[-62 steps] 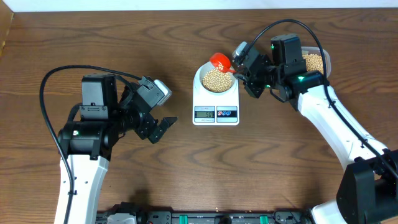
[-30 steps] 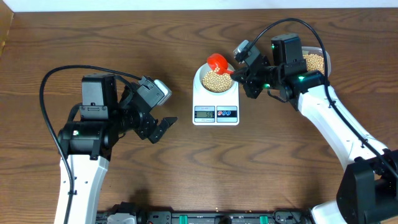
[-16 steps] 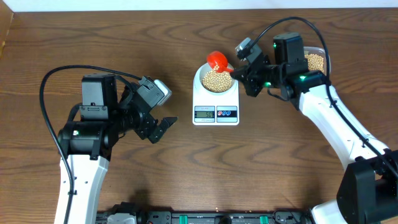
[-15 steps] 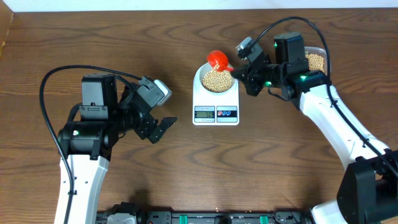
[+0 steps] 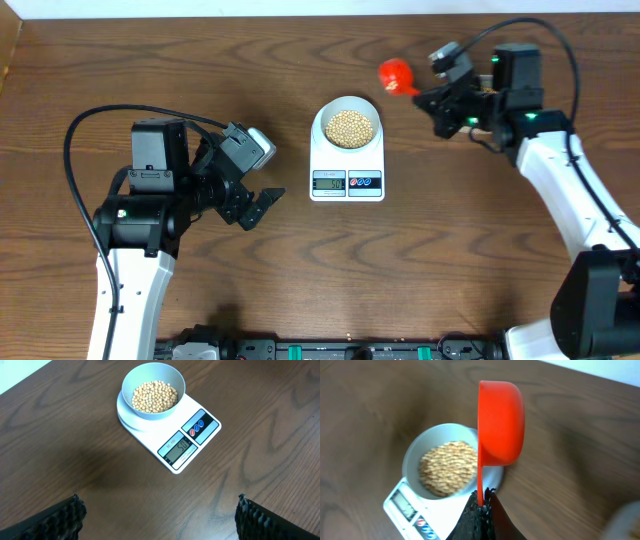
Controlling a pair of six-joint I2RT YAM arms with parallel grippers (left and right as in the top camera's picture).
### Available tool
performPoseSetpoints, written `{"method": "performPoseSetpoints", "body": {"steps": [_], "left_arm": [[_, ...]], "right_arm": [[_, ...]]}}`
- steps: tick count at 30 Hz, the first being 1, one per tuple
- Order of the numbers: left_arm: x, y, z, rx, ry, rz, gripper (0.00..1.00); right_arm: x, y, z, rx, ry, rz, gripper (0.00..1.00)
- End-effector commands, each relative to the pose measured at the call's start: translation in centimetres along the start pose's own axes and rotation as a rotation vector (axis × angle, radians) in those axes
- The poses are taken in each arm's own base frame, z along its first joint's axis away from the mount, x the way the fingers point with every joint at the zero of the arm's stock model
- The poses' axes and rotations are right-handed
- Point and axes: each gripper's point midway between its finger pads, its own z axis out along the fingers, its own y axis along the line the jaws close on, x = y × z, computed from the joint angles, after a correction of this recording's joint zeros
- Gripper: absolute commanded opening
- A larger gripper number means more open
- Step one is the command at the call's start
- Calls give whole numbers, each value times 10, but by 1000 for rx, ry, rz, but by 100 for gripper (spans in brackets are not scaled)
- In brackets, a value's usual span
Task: Scoop item into bowl and weigh 50g on scale
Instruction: 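Carry the red scoop with the right gripper right toward the tub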
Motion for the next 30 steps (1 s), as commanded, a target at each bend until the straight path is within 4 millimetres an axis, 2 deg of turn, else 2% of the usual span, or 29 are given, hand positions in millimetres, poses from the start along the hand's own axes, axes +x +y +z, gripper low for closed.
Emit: {"method": "performPoseSetpoints", "body": {"steps": [1, 5, 9, 15, 21, 30], "left_arm": [[-6, 3, -4, -11, -12, 18, 98], [-6, 3, -4, -11, -12, 18, 98], [-6, 3, -4, -11, -12, 18, 98], [-6, 3, -4, -11, -12, 18, 98], [-6, 3, -4, -11, -12, 18, 98], [-6, 3, -4, -11, -12, 18, 98]], "right_arm": [[-11, -19, -25, 58, -43, 21, 1], [-1, -50, -40, 150, -29, 70, 1], [21, -89, -60, 321, 36, 131, 1], [47, -123, -81, 517, 148, 130, 1], [58, -138, -93, 647, 252, 26, 1], [65, -139, -97, 734, 362, -66, 2]]}}
